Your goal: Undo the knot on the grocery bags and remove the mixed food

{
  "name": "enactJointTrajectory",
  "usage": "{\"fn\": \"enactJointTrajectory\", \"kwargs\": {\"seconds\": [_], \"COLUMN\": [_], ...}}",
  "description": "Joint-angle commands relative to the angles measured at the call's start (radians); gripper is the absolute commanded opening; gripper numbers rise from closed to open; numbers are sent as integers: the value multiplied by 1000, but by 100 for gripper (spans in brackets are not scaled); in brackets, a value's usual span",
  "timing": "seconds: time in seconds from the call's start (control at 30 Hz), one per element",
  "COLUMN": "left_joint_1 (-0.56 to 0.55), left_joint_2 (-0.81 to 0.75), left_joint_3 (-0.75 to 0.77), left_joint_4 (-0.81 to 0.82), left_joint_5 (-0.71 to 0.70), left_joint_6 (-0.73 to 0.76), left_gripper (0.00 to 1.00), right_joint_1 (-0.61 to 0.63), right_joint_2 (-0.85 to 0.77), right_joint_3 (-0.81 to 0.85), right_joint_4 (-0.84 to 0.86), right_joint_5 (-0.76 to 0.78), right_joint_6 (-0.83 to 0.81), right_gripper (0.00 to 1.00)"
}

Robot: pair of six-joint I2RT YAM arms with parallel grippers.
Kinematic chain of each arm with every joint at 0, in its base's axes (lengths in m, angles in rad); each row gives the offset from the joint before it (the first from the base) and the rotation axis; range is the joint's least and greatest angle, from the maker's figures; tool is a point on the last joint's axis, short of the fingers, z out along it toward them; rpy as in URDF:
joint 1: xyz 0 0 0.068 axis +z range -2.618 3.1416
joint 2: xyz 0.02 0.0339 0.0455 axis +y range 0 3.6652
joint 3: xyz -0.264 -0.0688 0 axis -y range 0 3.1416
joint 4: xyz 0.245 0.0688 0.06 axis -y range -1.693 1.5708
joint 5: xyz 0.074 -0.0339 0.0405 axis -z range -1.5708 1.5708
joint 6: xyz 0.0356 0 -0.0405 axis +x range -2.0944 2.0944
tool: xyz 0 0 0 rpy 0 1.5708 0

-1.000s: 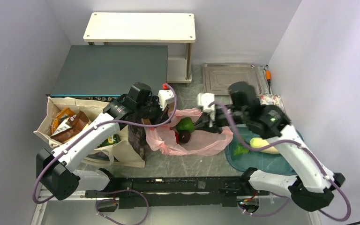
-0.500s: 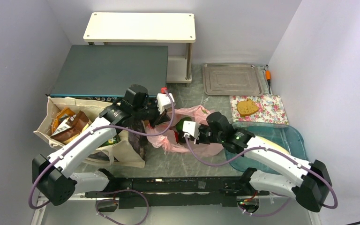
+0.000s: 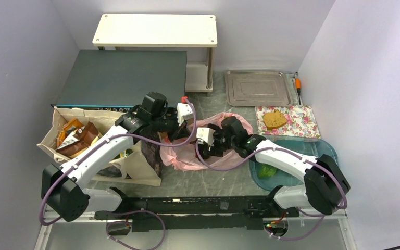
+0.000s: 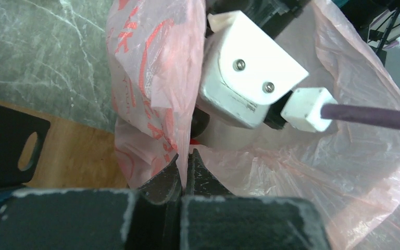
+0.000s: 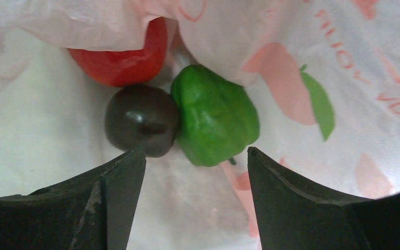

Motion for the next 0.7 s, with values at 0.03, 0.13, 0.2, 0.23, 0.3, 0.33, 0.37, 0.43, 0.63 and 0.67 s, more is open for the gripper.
{"fn": "enactJointTrajectory", "kwargs": {"seconds": [0.03, 0.13, 0.2, 0.23, 0.3, 0.33, 0.37, 0.43, 0.63, 0.67], "left_joint_1": [20, 21, 22, 21, 21, 20, 22, 21, 22, 21], "left_joint_2": [25, 33, 38, 41, 46, 47, 50, 49, 43, 43], "left_joint_3": [53, 69, 77, 81, 85, 85, 84, 80, 64, 63], "left_joint_4": [1, -9, -16, -20, -26, -28, -33, -36, -43, -45], "left_joint_5": [66, 71, 71, 70, 67, 66, 66, 71, 66, 60], "left_joint_6": [-20, -19, -19, -17, -13, -12, -12, -15, -25, -25], "left_gripper": [0, 0, 0, 0, 0, 0, 0, 0, 0, 0], "right_joint_1": [-40, -56, -60, -61, -60, -62, -62, -62, -63, -63], "right_joint_2": [53, 100, 130, 146, 182, 201, 221, 255, 364, 376], "right_joint_3": [33, 55, 66, 70, 81, 91, 99, 111, 187, 197], "right_joint_4": [101, 98, 98, 101, 103, 99, 98, 103, 3, -31], "right_joint_5": [-96, -115, -122, -123, -119, -116, -112, -108, -131, -135], "right_joint_6": [-97, -127, -148, -161, -182, -192, -201, -220, -276, -284], "right_gripper": [75, 78, 80, 81, 82, 82, 83, 84, 82, 81]}}
